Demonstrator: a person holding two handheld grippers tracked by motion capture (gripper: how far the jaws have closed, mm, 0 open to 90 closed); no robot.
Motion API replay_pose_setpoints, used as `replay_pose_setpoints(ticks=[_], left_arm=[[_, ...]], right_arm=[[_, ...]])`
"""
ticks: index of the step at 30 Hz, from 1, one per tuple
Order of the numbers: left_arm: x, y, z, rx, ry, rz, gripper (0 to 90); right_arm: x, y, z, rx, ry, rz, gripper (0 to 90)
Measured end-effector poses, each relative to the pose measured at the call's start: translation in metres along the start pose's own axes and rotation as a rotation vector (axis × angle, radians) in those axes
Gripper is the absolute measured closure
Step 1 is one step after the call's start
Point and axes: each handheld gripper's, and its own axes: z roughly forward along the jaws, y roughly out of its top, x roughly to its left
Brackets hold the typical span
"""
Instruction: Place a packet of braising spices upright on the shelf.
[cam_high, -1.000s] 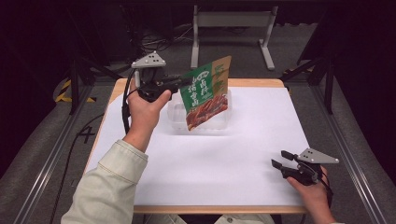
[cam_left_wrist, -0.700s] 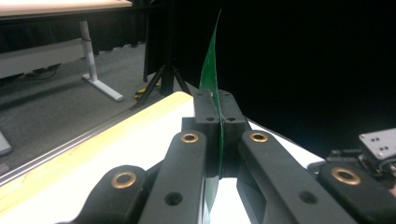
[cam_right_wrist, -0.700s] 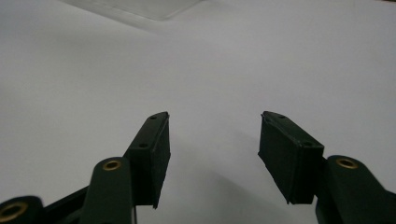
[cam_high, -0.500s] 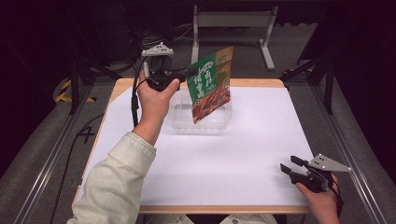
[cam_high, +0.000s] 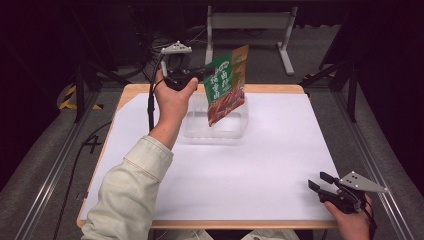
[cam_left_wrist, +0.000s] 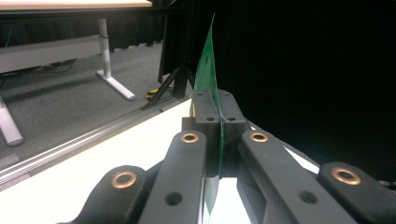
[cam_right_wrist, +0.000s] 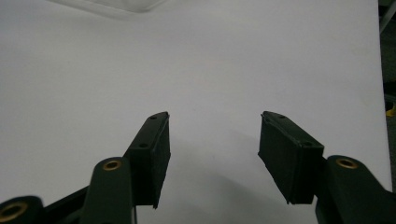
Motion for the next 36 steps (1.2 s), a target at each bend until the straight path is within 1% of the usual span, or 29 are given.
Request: replay_pose_setpoints(ticks=[2,6,11,15,20,24,34,36], left_arm=[[0.002,0.000,0.004,-0.003,0.006,-0.003,90.0],[0.004,-0.003,0.010,-0.004,0.035,-0.007,90.0],[0.005,-0.008,0.016,-0.003,0.057,-0.013,90.0],[0.008,-0.010,0.020,-0.014,0.047,-0.039,90.0],[0.010,-0.013,0.026,-0.014,0.053,-0.061,90.0],[0.012,-0.015,0.031,-0.021,0.031,-0.059,90.0],[0.011,-0.019,0.035,-0.029,0.028,-0.057,90.0],[0.012,-0.020,0.036,-0.032,0.022,-0.067,90.0]], right_arm=[[0.000,-0.001,-0.001,0.001,-0.004,-0.001,43.5],[0.000,0.000,-0.004,-0.009,-0.006,0.002,43.5],[0.002,0.002,0.000,-0.002,0.003,-0.010,43.5],[0.002,0.003,0.002,-0.003,0.007,-0.012,43.5],[0.002,0.004,0.004,-0.002,0.013,-0.016,43.5],[0.002,0.004,0.003,-0.006,0.012,-0.018,43.5],[0.003,0.006,0.005,-0.005,0.017,-0.023,43.5],[0.003,0.006,0.005,-0.006,0.018,-0.022,43.5]])
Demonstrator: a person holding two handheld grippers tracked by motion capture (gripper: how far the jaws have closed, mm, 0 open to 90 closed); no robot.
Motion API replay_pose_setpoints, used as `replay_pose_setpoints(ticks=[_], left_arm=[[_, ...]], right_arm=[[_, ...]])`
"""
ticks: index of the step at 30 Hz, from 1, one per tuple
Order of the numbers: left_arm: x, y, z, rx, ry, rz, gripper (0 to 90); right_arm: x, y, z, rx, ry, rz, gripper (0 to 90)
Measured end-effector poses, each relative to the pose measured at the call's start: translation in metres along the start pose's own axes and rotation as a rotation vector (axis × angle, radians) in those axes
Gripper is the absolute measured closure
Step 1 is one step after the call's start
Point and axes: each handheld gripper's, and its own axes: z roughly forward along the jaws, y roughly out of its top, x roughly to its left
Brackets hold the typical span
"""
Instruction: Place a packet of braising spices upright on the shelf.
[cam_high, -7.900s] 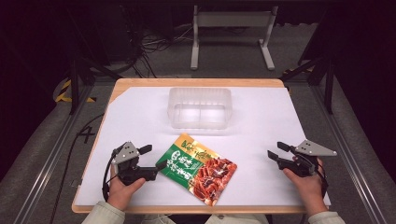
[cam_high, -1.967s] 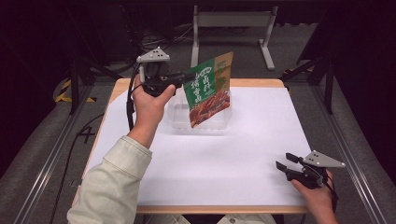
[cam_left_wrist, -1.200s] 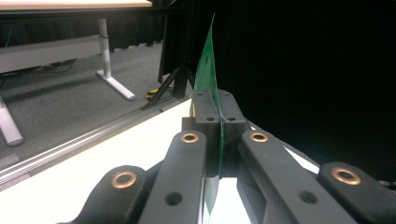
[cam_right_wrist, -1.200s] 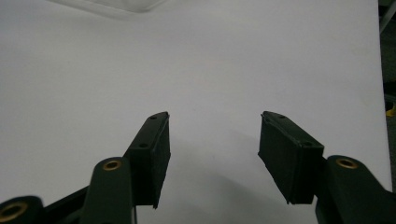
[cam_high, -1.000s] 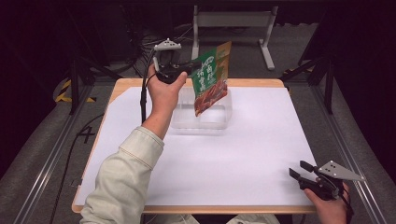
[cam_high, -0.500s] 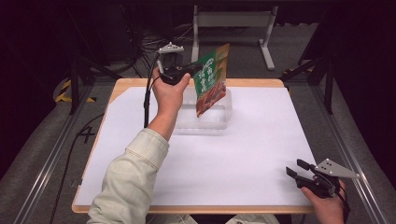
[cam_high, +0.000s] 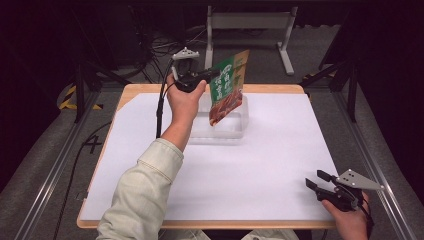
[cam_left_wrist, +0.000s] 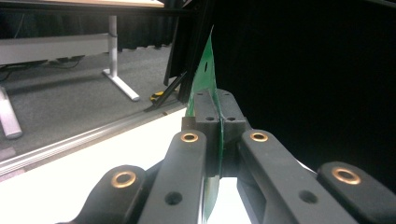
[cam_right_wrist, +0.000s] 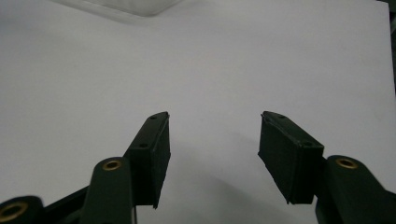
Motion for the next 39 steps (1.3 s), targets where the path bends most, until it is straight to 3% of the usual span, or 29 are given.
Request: replay_pose_setpoints(ticks=[7,21,26,34,39], left_arm=[[-0.005,-0.001,0.001,-0.014,-0.026,-0.036,90.0],[-0.020,0.002,0.009,0.000,-0.059,-0.040,89.9],[-0.022,-0.002,0.018,0.020,-0.092,-0.057,89.8],[-0.022,-0.007,0.025,0.028,-0.090,-0.037,89.9],[-0.019,-0.007,0.025,0.016,-0.067,-0.038,89.8]], right_arm=[[0.000,0.000,0.001,0.002,0.001,0.001,43.5],[0.001,-0.001,0.000,0.003,0.001,0.005,43.5],[0.001,-0.001,0.000,0.005,0.004,0.002,43.5],[0.001,-0.002,-0.001,0.005,0.004,0.003,43.5],[0.001,-0.002,-0.001,0.009,0.006,0.006,43.5]])
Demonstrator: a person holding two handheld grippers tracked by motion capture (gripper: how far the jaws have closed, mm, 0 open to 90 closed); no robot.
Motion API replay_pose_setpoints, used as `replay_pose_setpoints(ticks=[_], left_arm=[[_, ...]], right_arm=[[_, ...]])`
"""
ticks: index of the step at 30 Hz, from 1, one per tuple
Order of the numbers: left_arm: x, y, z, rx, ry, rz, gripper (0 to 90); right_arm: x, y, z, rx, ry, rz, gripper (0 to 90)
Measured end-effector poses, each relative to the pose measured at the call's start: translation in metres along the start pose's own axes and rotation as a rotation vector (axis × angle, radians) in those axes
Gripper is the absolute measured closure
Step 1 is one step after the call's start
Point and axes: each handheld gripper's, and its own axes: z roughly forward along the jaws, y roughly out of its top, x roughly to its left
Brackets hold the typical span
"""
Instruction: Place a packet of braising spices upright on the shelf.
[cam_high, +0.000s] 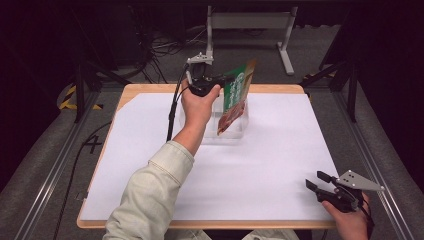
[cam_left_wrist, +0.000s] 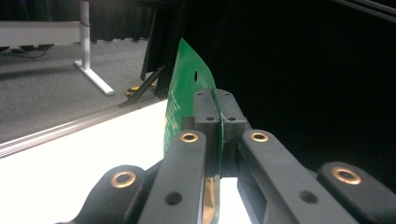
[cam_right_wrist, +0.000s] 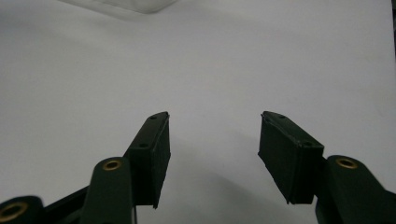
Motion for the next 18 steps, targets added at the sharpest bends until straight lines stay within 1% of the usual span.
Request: replay_pose_setpoints(ticks=[1,3,9,11,14,16,18], left_arm=[[0.002,0.000,0.000,0.001,0.007,0.004,89.8],[0.007,-0.001,0.000,-0.008,0.020,-0.005,89.8],[0.016,-0.003,0.004,-0.009,0.046,-0.025,89.8],[0.017,-0.004,0.005,-0.005,0.046,-0.026,89.8],[0.017,-0.007,0.010,0.007,0.056,-0.007,89.8],[0.018,-0.007,0.010,0.007,0.055,-0.014,89.8],[0.019,-0.008,0.010,0.000,0.058,-0.011,89.8]], right_arm=[[0.000,0.000,0.000,0.000,0.000,-0.001,43.5],[0.001,0.000,0.000,0.000,0.001,-0.003,43.5],[0.001,-0.001,0.000,0.001,0.002,-0.005,43.5],[0.001,-0.001,0.000,0.001,0.001,-0.004,43.5],[0.001,-0.001,-0.001,0.000,-0.002,-0.003,43.4],[0.001,-0.002,-0.002,0.001,-0.002,0.000,43.4],[0.001,-0.002,-0.002,0.001,-0.002,-0.001,43.4]])
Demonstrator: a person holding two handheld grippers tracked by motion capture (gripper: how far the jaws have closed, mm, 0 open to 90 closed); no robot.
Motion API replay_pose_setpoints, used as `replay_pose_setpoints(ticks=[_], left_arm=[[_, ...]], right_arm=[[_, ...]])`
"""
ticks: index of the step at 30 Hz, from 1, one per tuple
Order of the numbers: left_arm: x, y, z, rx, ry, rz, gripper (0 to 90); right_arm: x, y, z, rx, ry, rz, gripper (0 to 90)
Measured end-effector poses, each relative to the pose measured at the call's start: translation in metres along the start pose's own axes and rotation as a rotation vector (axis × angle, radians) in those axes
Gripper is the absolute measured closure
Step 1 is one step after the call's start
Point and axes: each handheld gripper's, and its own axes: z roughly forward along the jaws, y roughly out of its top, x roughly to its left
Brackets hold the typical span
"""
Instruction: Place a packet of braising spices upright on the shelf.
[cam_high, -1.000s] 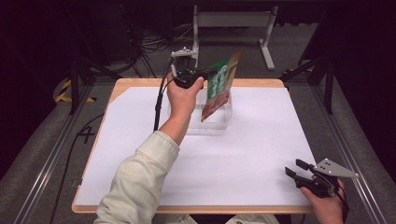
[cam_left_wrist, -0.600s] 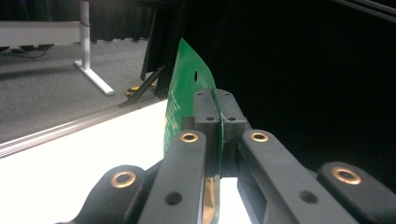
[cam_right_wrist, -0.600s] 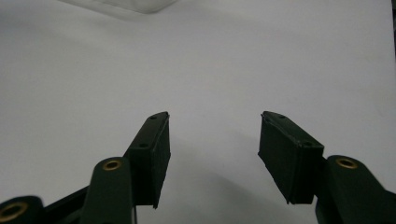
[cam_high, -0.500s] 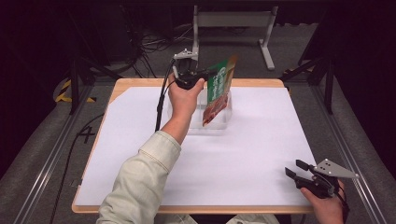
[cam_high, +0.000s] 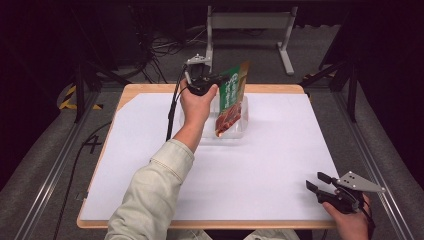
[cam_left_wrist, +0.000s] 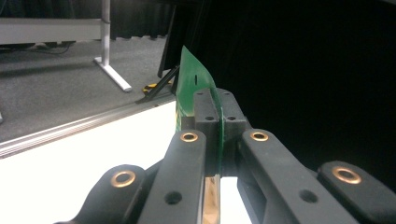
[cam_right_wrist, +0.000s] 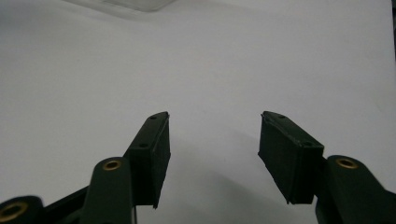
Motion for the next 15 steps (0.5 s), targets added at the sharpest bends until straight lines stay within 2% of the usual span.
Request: replay_pose_setpoints(ticks=[2,5,9,15], left_arm=[[0.001,0.000,0.000,0.000,0.015,0.006,89.8],[0.005,0.003,0.000,0.001,0.034,-0.007,89.8],[0.006,0.007,0.005,-0.020,0.023,-0.042,89.9],[-0.005,0.011,0.017,-0.045,0.005,-0.032,90.0]], right_arm=[[0.000,0.000,0.000,0.001,0.000,0.000,43.5],[0.000,-0.001,0.000,0.003,-0.003,0.001,43.4],[0.000,-0.001,-0.002,0.002,-0.005,0.001,43.4],[-0.001,-0.004,-0.008,-0.003,-0.017,0.014,43.4]])
